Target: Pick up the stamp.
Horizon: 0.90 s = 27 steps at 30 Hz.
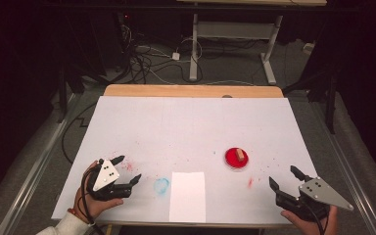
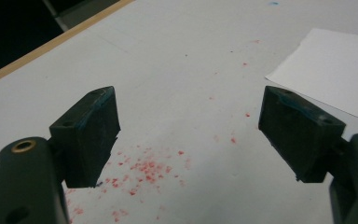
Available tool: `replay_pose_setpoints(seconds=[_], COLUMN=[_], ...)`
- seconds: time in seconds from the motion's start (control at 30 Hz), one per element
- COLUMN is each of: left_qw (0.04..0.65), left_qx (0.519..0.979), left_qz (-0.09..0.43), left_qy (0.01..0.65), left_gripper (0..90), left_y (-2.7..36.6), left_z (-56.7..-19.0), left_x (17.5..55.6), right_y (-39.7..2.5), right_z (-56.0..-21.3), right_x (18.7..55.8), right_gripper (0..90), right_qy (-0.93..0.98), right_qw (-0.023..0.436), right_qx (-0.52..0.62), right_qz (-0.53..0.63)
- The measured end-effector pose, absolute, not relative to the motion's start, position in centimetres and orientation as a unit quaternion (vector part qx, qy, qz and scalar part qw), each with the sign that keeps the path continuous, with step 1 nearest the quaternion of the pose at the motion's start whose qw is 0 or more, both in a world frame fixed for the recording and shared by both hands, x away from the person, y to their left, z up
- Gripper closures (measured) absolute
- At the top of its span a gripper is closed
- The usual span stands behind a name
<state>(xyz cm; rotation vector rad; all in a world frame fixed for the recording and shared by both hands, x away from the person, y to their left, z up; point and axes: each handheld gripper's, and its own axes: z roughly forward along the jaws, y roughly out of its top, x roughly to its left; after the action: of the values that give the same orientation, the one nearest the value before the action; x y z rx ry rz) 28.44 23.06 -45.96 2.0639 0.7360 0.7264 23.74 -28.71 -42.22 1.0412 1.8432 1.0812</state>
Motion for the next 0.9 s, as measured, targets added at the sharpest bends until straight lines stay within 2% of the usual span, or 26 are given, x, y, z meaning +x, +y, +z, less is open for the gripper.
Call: replay_pose_setpoints(seconds=[0.2,0.4,0.67,0.9], left_qw=[0.388,0.383,0.373,0.369], left_qx=[0.828,0.823,0.827,0.83], left_qz=[0.272,0.282,0.281,0.268], left_qy=[0.299,0.309,0.313,0.32], left_gripper=[20.0,19.9,19.9,19.9], left_y=[23.4,24.0,24.0,24.0], left_z=[-47.0,-46.8,-47.0,-47.3], left_x=[29.2,28.8,28.7,28.9], right_y=[-28.5,-28.0,-26.6,-22.5], right_z=[-42.2,-41.2,-38.8,-40.1], right_x=[24.4,25.8,30.3,35.2], right_gripper=[29.0,33.1,42.5,47.2], right_qy=[0.729,0.736,0.76,0.803], right_qw=[0.362,0.359,0.283,0.25], right_qx=[0.409,0.416,0.452,0.437], right_qz=[0.412,0.395,0.37,0.318])
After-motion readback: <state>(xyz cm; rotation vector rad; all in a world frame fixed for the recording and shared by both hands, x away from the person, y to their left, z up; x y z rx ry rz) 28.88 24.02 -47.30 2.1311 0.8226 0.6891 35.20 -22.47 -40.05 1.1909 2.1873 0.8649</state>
